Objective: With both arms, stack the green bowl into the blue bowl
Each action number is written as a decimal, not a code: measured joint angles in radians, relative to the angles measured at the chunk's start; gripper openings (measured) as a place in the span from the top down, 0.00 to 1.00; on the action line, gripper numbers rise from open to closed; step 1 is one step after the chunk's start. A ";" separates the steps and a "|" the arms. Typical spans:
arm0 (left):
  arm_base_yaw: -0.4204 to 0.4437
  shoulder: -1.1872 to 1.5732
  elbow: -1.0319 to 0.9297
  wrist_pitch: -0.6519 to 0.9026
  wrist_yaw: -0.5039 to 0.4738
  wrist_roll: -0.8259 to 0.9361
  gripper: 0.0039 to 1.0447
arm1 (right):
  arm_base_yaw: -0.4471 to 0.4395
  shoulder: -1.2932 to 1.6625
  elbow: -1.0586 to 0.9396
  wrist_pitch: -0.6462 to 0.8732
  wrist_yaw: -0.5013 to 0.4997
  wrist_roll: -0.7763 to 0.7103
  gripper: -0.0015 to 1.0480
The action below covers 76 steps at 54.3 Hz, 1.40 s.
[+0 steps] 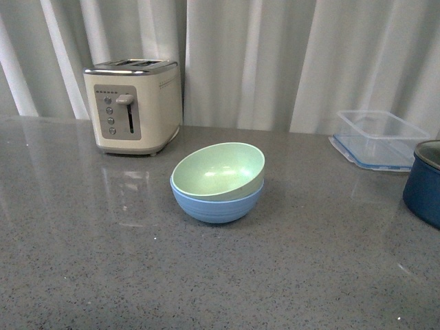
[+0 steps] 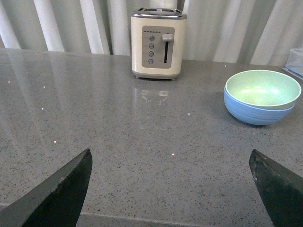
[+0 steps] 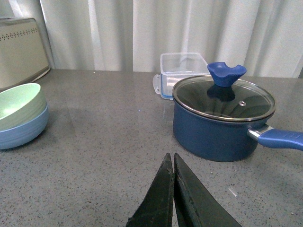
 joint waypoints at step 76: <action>0.000 0.000 0.000 0.000 0.000 0.000 0.06 | 0.000 -0.708 -0.023 -0.687 -0.004 0.000 0.99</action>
